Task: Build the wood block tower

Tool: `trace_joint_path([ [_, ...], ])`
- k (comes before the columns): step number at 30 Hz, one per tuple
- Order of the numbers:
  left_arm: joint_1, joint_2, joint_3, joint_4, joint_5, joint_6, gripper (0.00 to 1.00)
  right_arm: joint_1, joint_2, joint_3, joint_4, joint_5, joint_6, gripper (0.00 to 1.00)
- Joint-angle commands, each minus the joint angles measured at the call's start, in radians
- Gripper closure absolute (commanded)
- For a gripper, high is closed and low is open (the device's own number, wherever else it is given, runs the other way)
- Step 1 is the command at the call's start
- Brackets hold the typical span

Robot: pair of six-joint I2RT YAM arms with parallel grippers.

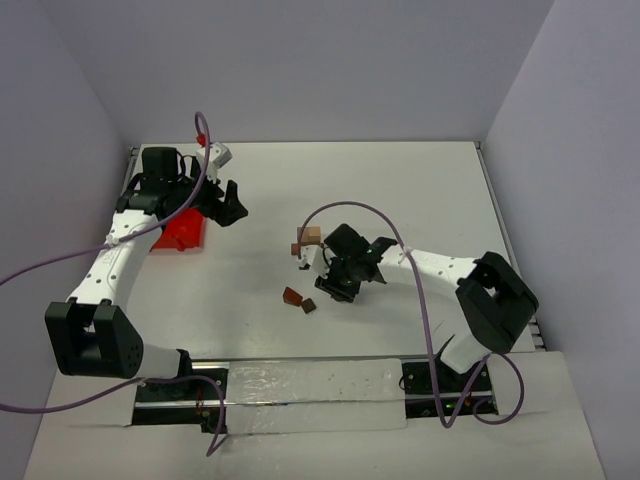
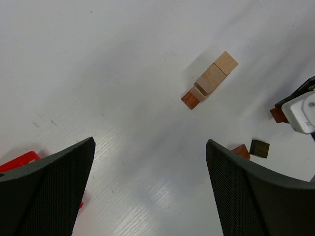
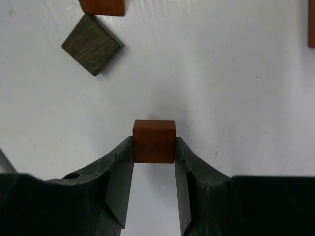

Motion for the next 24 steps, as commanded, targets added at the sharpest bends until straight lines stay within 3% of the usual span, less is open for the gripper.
trace_joint_path([
  [1, 0.004, 0.040, 0.074, -0.006, 0.071, 0.029, 0.01, -0.060, -0.063, 0.146, -0.155, -0.138, -0.147, 0.83],
  [8, 0.004, 0.086, 0.101, -0.028, 0.110, 0.051, 0.01, -0.171, 0.068, 0.462, -0.395, -0.186, -0.258, 0.89],
  [16, 0.011, 0.123, 0.117, -0.050, 0.168, 0.055, 0.01, -0.203, 0.287, 0.871, -0.643, -0.216, -0.431, 0.85],
  [24, 0.058, 0.162, 0.143, -0.071, 0.269, 0.047, 0.01, -0.207, 0.398, 1.004, -0.665, -0.196, -0.479, 0.91],
])
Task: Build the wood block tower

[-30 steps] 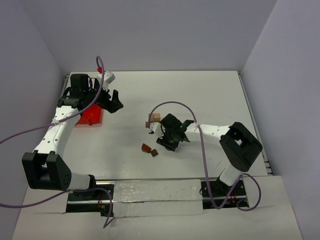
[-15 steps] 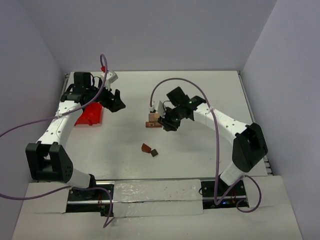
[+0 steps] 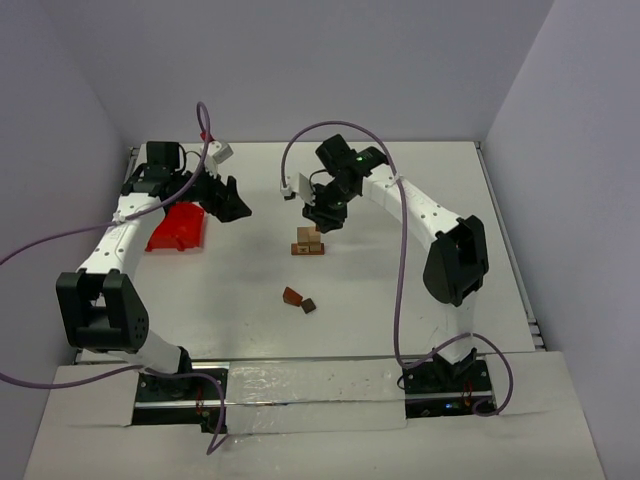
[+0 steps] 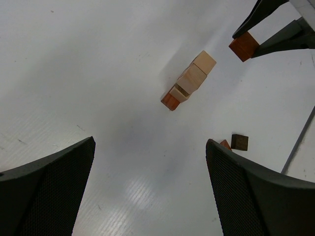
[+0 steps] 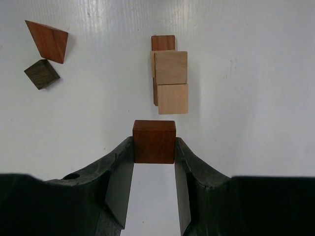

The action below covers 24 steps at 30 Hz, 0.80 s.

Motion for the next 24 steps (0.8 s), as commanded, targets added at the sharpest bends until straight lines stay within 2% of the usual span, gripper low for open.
trace_joint_path([
  [1, 0.030, 0.017, 0.059, -0.013, 0.102, 0.000, 0.01, -0.007, 0.049, 0.109, -0.088, -0.008, -0.055, 0.91],
  [5, 0.037, 0.019, 0.049, 0.017, 0.117, -0.027, 0.01, -0.007, 0.103, 0.181, -0.131, -0.022, -0.061, 0.91],
  [24, 0.042, 0.024, 0.032, 0.037, 0.111, -0.031, 0.01, 0.027, 0.171, 0.189, -0.091, 0.031, -0.052, 0.89],
])
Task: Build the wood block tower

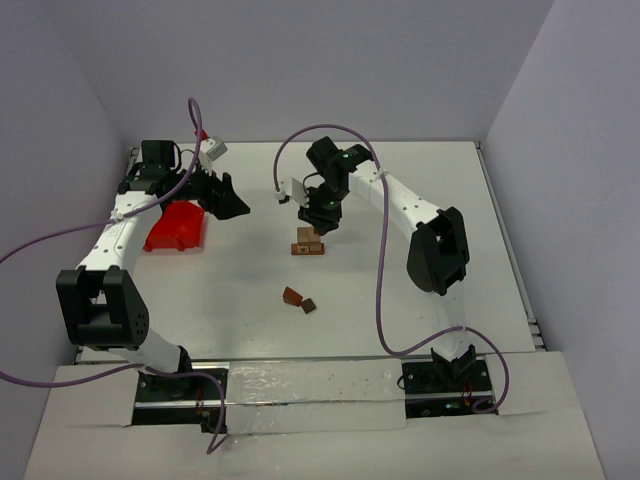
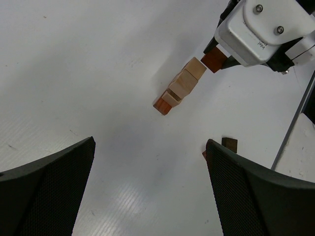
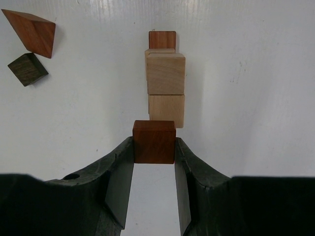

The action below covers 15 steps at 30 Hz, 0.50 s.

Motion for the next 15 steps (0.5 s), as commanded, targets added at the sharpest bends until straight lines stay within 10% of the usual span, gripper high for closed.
trace_joint_path([
  [1, 0.008, 0.002, 0.018, 0.032, 0.028, -0.002, 0.01, 0.016, 0.024, 0.059, -0.001, 0.014, -0.005, 0.89],
  [15, 0.011, -0.008, 0.008, 0.043, 0.016, 0.001, 0.01, 0.028, 0.067, 0.109, -0.010, 0.020, 0.007, 0.80],
])
